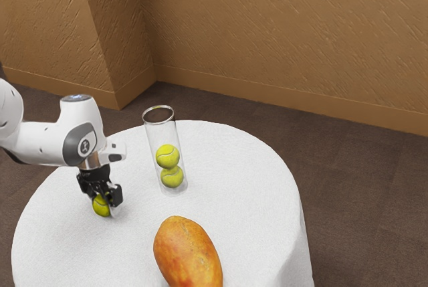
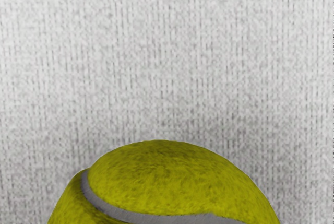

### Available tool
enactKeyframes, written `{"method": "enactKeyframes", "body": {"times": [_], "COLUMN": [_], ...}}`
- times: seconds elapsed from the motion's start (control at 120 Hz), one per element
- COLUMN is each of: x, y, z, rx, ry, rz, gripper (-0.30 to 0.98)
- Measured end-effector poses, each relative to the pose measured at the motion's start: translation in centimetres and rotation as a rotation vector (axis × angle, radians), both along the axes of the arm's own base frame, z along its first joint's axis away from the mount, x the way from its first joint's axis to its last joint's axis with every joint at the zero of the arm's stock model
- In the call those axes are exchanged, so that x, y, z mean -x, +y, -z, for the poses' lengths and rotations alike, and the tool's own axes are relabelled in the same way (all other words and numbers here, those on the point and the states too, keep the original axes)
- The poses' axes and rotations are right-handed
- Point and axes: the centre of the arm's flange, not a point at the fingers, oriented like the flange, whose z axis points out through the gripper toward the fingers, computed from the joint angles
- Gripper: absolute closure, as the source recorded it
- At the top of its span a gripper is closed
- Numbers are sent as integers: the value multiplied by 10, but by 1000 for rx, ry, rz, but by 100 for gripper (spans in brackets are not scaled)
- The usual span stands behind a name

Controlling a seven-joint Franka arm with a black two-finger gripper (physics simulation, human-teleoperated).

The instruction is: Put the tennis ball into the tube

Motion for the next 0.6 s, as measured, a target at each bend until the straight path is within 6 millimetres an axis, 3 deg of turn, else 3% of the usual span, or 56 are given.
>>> {"method": "enactKeyframes", "body": {"times": [0.108, 0.208, 0.308, 0.483, 0.6], "x": [-1, -6, -14, -62, -76], "y": [-1, -8, -10, 3, 10], "z": [-5, -31, -81, -196, -251], "rx": [3, 13, 5, -37, -42], "ry": [-11, -61, -138, -228, -239], "rz": [0, 14, 53, 81, 72], "gripper": [28, 30, 32, 33, 33]}}
